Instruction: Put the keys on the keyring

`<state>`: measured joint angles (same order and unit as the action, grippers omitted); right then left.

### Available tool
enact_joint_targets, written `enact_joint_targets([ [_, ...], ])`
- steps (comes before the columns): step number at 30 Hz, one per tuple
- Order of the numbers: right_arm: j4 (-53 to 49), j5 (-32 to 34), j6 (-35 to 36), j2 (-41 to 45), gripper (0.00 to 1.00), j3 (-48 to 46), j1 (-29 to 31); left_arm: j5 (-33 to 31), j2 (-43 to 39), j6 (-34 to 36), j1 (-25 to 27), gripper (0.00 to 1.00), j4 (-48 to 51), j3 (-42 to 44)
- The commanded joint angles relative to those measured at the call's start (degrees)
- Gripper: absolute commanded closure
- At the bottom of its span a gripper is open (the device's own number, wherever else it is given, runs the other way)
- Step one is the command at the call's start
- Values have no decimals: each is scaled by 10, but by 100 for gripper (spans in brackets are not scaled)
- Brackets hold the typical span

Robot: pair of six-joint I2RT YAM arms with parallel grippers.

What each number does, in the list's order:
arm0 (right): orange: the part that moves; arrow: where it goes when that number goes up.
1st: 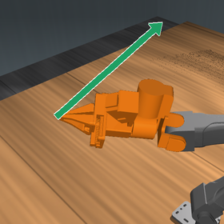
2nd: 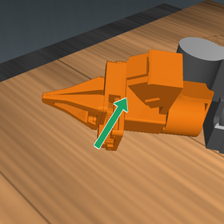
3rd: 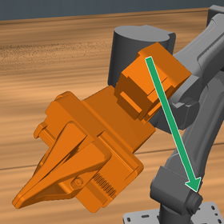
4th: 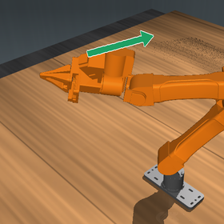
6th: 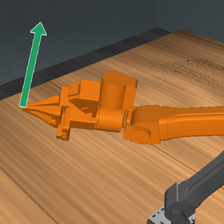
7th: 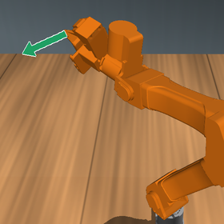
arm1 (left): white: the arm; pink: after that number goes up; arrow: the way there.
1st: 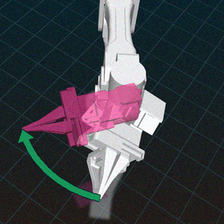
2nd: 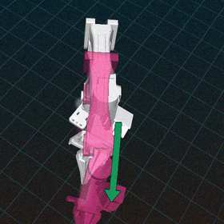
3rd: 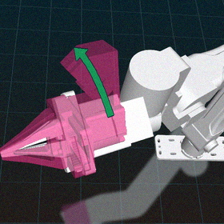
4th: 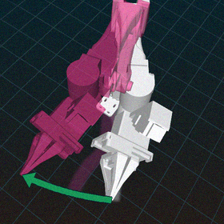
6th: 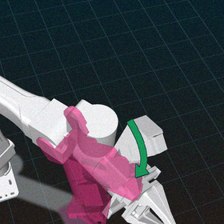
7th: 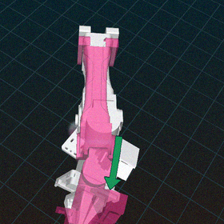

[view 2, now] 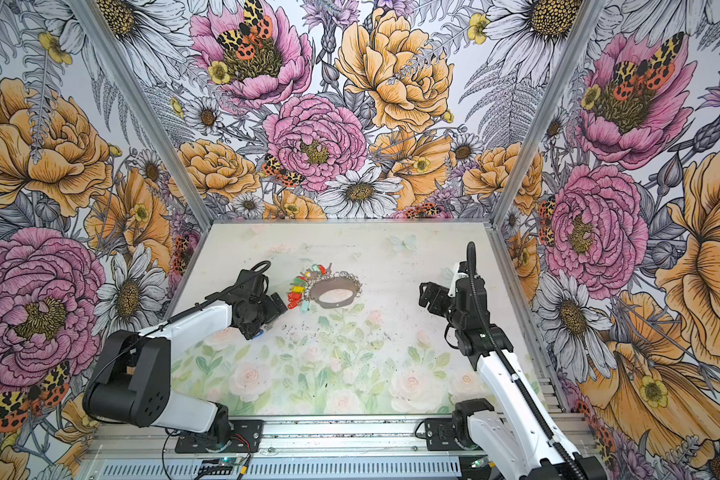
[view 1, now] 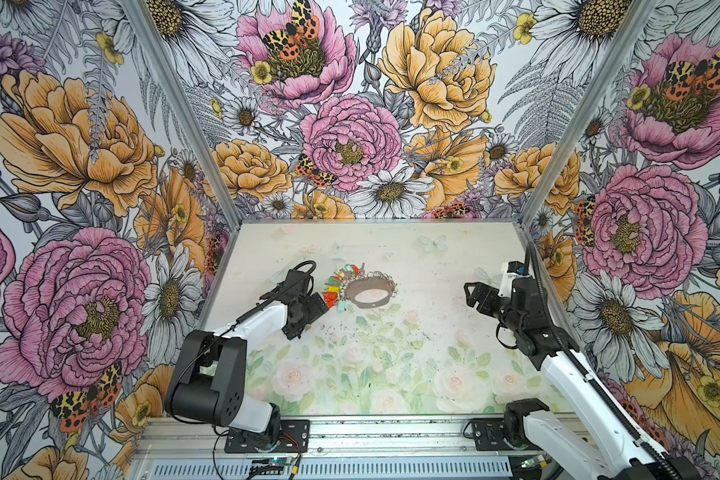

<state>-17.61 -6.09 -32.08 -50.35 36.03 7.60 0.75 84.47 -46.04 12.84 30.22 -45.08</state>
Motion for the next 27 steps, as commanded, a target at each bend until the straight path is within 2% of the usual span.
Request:
enact_joint_targets([
  [1, 1, -5, -6, -2, 9, 12, 4, 12, 7, 11, 0, 1, -3, -13],
  [9, 2, -5, -5, -5, 9, 14, 4, 4, 12, 10, 12, 1, -1, -23],
  [14, 2, -6, -5, -6, 9, 13, 4, -47, -18, 2, 35, 1, 27, -37],
  [20, 1, -7, -5, -9, 9, 15, 4, -39, -1, -5, 61, 1, 35, -58],
  [27, 1, -7, -3, -5, 9, 12, 4, -26, 26, -14, 68, 1, 37, -56],
])
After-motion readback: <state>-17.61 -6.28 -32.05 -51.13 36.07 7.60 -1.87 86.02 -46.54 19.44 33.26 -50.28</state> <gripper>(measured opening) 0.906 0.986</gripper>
